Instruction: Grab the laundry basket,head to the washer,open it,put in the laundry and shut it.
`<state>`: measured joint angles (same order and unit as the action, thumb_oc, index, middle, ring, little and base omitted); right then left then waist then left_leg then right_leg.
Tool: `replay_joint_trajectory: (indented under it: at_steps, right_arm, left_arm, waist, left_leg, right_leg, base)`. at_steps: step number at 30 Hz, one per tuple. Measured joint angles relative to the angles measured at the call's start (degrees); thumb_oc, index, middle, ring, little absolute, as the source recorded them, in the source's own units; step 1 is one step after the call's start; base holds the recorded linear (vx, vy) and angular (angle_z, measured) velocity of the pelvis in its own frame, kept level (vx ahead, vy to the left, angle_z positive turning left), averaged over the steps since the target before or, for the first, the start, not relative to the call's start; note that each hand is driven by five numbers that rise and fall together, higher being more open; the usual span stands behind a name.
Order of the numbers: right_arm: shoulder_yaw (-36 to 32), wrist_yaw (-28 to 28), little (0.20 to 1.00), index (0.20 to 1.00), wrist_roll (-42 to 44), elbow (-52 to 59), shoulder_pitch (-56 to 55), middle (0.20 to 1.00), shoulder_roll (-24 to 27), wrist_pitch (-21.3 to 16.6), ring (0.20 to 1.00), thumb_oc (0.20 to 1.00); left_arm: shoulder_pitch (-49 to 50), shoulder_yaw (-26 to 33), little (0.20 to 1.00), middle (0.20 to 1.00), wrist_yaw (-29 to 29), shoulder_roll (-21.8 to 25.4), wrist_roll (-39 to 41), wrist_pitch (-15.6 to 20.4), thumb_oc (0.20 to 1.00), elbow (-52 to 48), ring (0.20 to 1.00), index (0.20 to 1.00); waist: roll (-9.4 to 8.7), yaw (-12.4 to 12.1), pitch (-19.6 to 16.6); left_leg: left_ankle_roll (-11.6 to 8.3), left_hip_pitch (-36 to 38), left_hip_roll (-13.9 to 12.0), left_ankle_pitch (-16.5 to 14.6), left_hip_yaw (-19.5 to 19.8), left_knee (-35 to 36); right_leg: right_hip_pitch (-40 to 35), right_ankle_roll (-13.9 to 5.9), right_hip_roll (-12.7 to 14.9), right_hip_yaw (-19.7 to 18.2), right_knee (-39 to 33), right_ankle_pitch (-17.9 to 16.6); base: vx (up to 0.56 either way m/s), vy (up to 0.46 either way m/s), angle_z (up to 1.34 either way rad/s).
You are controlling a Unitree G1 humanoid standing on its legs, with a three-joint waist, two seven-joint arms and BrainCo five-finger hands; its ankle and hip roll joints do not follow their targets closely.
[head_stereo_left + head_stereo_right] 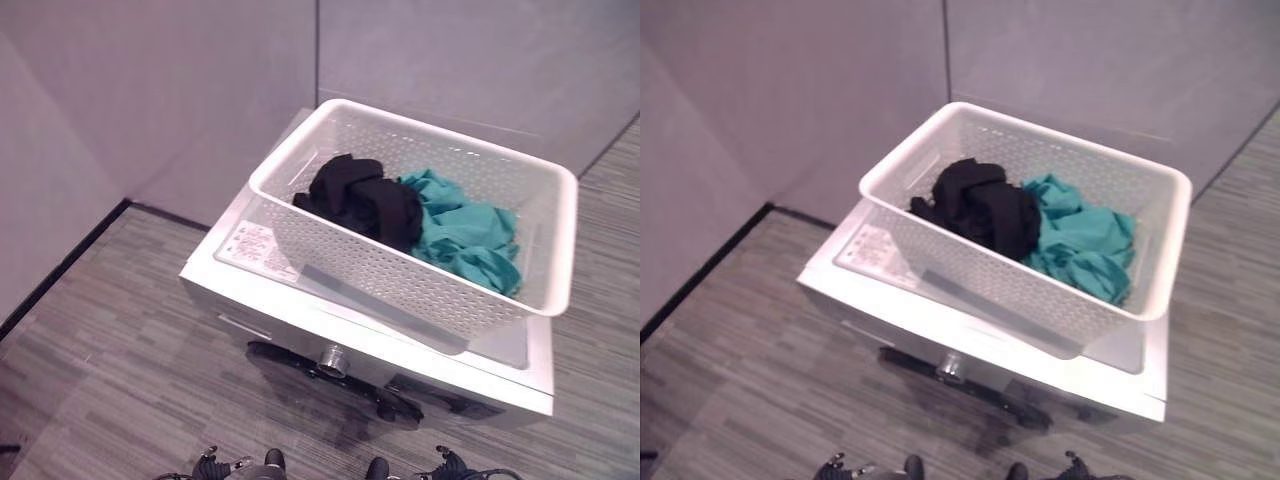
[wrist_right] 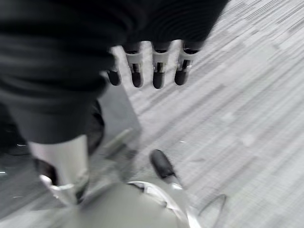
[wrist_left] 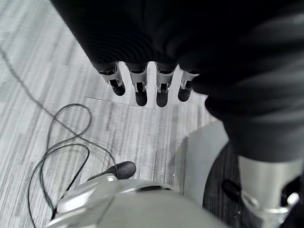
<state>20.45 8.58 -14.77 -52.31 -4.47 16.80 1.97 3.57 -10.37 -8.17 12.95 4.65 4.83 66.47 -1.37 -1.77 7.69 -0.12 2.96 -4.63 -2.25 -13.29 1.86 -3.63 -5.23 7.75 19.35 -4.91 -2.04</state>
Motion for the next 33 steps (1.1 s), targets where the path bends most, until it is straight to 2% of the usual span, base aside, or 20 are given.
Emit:
replay_joint_trajectory:
  at_steps: [1, 2, 3, 4, 5, 6, 7, 10, 12, 13, 14, 17, 21, 26, 30, 33]
  right_arm:
    - [0.01, -0.14, 1.0, 1.0, -1.44, 7.67, -2.79, 1.0, 1.44, 0.6, 1.0, 1.0]
    - [0.0, -0.17, 1.0, 1.0, -2.48, 15.85, -5.36, 1.0, 3.35, 0.44, 1.0, 1.0]
    - [-0.57, -1.41, 1.0, 1.0, -5.5, 35.35, -12.03, 1.0, 7.9, 0.79, 1.0, 1.0]
    - [0.94, -2.95, 1.0, 1.0, -8.54, 49.46, -16.6, 1.0, 13.08, -2.48, 1.0, 1.0]
    - [1.27, -3.04, 1.0, 1.0, -9.08, 51.34, -17.14, 1.0, 13.4, -3.51, 1.0, 1.0]
    - [1.13, -3.49, 1.0, 1.0, -9.23, 51.83, -16.37, 1.0, 13.12, -4.48, 1.0, 1.0]
    - [0.93, -3.54, 1.0, 1.0, -9.21, 50.36, -15.65, 1.0, 12.98, -4.49, 1.0, 1.0]
    - [0.02, -4.21, 1.0, 1.0, -8.85, 47.64, -12.78, 1.0, 13.97, -3.66, 1.0, 1.0]
    - [-1.68, -4.22, 1.0, 1.0, -8.5, 48.36, -10.46, 1.0, 14.46, -3.77, 1.0, 1.0]
    - [-1.93, -4.12, 1.0, 1.0, -8.46, 48.29, -9.42, 1.0, 14.43, -3.75, 1.0, 1.0]
    - [-1.86, -3.96, 1.0, 1.0, -8.4, 47.71, -7.15, 1.0, 14.57, -3.75, 1.0, 1.0]
    - [-1.76, -3.96, 1.0, 1.0, -8.36, 47.3, -5.39, 1.0, 14.73, -3.53, 1.0, 1.0]
    - [-0.63, -3.92, 1.0, 1.0, -7.89, 46.63, -5.41, 1.0, 14.87, -3.43, 1.0, 1.0]
    - [0.66, -3.35, 1.0, 1.0, -7.92, 44.83, -3.34, 1.0, 14.93, -3.35, 1.0, 1.0]
    - [3.96, 0.36, 1.0, 1.0, -7.97, 39.6, 0.74, 1.0, 15.03, -2.08, 1.0, 1.0]
    - [5.76, 2.32, 1.0, 1.0, -8.01, 37.3, 2.37, 1.0, 14.71, -1.25, 1.0, 1.0]
  left_arm:
    - [-0.21, 0.78, 1.0, 1.0, -0.03, 0.24, -0.02, 0.02, 1.0, -0.15, 1.0, 1.0]
    - [-0.2, 1.18, 1.0, 1.0, -0.06, 0.44, -0.03, 0.11, 1.0, -0.4, 1.0, 1.0]
    - [0.45, 1.63, 1.0, 1.0, -0.24, 0.49, -0.17, 0.07, 1.0, -3.06, 1.0, 1.0]
    - [0.31, 1.73, 1.0, 1.0, -0.47, 1.33, -0.5, 0.29, 1.0, -4.37, 1.0, 1.0]
    - [0.05, 1.7, 1.0, 1.0, -0.52, 1.89, -0.74, 0.32, 1.0, -4.55, 1.0, 1.0]
    - [-1.23, 1.64, 1.0, 1.0, -0.92, 3.46, -0.77, 0.38, 1.0, -4.15, 1.0, 1.0]
    - [-2.73, 1.34, 1.0, 1.0, -1.4, 4.16, -0.78, 0.41, 1.0, -3.66, 1.0, 1.0]
    - [-7.18, 0.15, 1.0, 1.0, -2.33, 4.82, -0.73, 0.6, 1.0, -4.7, 1.0, 1.0]
    - [-9.18, 0.13, 1.0, 1.0, -2.84, 4.85, -0.68, 1.73, 1.0, -5.82, 1.0, 1.0]
    - [-9.49, 0.05, 1.0, 1.0, -2.86, 4.71, -0.63, 1.99, 1.0, -6.13, 1.0, 1.0]
    - [-9.47, -1.19, 1.0, 1.0, -3.06, 4.75, -0.05, 2.41, 1.0, -8.52, 1.0, 1.0]
    - [-9.33, -1.87, 1.0, 1.0, -4.07, 4.24, 0.72, 2.64, 1.0, -10.35, 1.0, 1.0]
    - [-9.15, -1.66, 1.0, 1.0, -4.45, 4.19, 2.98, 2.85, 1.0, -11.37, 1.0, 1.0]
    - [-8.87, -0.9, 1.0, 1.0, -4.77, 4.19, 4.52, 3.16, 1.0, -11.44, 1.0, 1.0]
    - [-8.6, -1.04, 1.0, 1.0, -6.19, 4.12, 6.19, 4.29, 1.0, -11.58, 1.0, 1.0]
    - [-8.69, -1.13, 1.0, 1.0, -6.84, 3.82, 6.6, 4.79, 1.0, -11.73, 1.0, 1.0]
  waist:
    - [-0.39, 1.16, -0.07]
    - [-0.42, 1.16, -0.1]
    - [-0.73, 0.97, 0.21]
    - [-1.3, 1.7, 1.23]
    - [-2.34, 2.25, 2.1]
    - [-4.64, 2.91, 3.51]
    - [-5.64, 3.07, 4.35]
    - [-7.59, 3.28, 5.68]
    - [-7.71, 2.82, 7.68]
    - [-7.31, 2.6, 8.25]
    - [-5.94, 2.36, 9.92]
    - [-3.8, 1.95, 12.13]
    - [-3.08, 1.28, 13.68]
    - [-1.91, 0.09, 15.21]
    - [-0.71, 0.12, 16.07]
    - [-0.47, 0.28, 16.21]
  left_leg:
    - [-0.3, -0.05, 0.07, 0.05, -0.38, 0.16]
    - [-0.65, -0.06, 0.08, 0.1, -1.08, 0.59]
    - [-1.59, -0.99, 0.07, 0.01, -2.41, 0.75]
    - [-1.63, -2.24, 0.06, 0.13, -4.01, 0.14]
    - [-1.65, -2.39, -0.01, 0.14, -4.68, -0.01]
    - [-1.59, -3.96, -0.23, 0.05, -5.46, -1.49]
    - [-1.68, -4.95, -0.39, -0.06, -6.18, -1.79]
    - [-1.67, -8.09, -0.53, -0.08, -6.43, -3.24]
    - [-1.73, -9.01, -0.41, -0.01, -6.43, -3.73]
    - [-1.75, -9.06, -0.4, 0.02, -6.37, -3.7]
    - [-2.0, -9.18, -0.42, 0.17, -5.94, -3.66]
    - [-2.28, -10.27, -0.74, 0.57, -4.55, -3.83]
    - [-2.62, -12.28, -1.3, 1.44, -1.18, -3.97]
    - [-2.52, -13.03, -1.16, 1.86, 0.51, -3.81]
    - [-2.7, -14.3, -0.85, 2.88, 2.12, -3.3]
    - [-2.85, -15.84, -0.93, 3.75, 3.95, -3.15]
  right_leg:
    - [0.55, -0.08, 0.03, -0.35, 0.0, -0.18]
    - [1.16, -0.23, 0.02, -0.87, -0.01, -0.29]
    - [3.04, -0.52, -0.02, -2.65, -0.01, -0.94]
    - [4.96, -0.35, 0.05, -4.42, 0.0, -2.06]
    - [5.58, -0.17, -0.04, -4.88, 0.01, -2.41]
    - [7.03, 0.32, -0.08, -5.84, 0.03, -3.16]
    - [8.37, 0.59, -0.19, -6.6, 0.07, -3.66]
    - [11.07, 0.34, 0.19, -7.49, -0.01, -4.93]
    - [11.83, 0.36, 0.42, -7.52, -0.03, -5.54]
    - [11.84, 0.34, 0.44, -7.5, -0.05, -5.57]
    - [11.74, 0.33, 0.38, -7.01, -0.08, -5.59]
    - [11.8, 0.37, 0.06, -5.84, -0.05, -5.57]
    - [11.59, 1.33, -0.73, -2.62, -0.04, -4.85]
    - [11.45, 1.51, -0.65, -1.33, -0.04, -4.63]
    - [11.73, 1.03, -0.46, 0.27, -0.07, -3.91]
    - [11.95, 1.09, -0.72, 1.76, -0.09, -3.51]
  base:
    - [-0.02, -0.015, -0.38]
    - [-0.04, -0.014, -0.38]
    - [-0.2, -0.027, -0.67]
    - [-0.17, -0.018, -0.69]
    - [-0.2, -0.03, -0.65]
    - [-0.11, -0.024, -0.47]
    - [-0.15, -0.038, -0.41]
    - [-0.1, -0.039, -0.1]
    - [-0.07, -0.041, -0.01]
    - [-0.07, -0.048, 0.08]
    - [-0.05, -0.054, 0.1]
    - [-0.04, -0.077, 0.21]
    - [-0.03, -0.082, 0.39]
    - [-0.04, -0.032, 0.21]
    - [-0.03, -0.034, 0.21]
    - [-0.03, -0.035, 0.28]
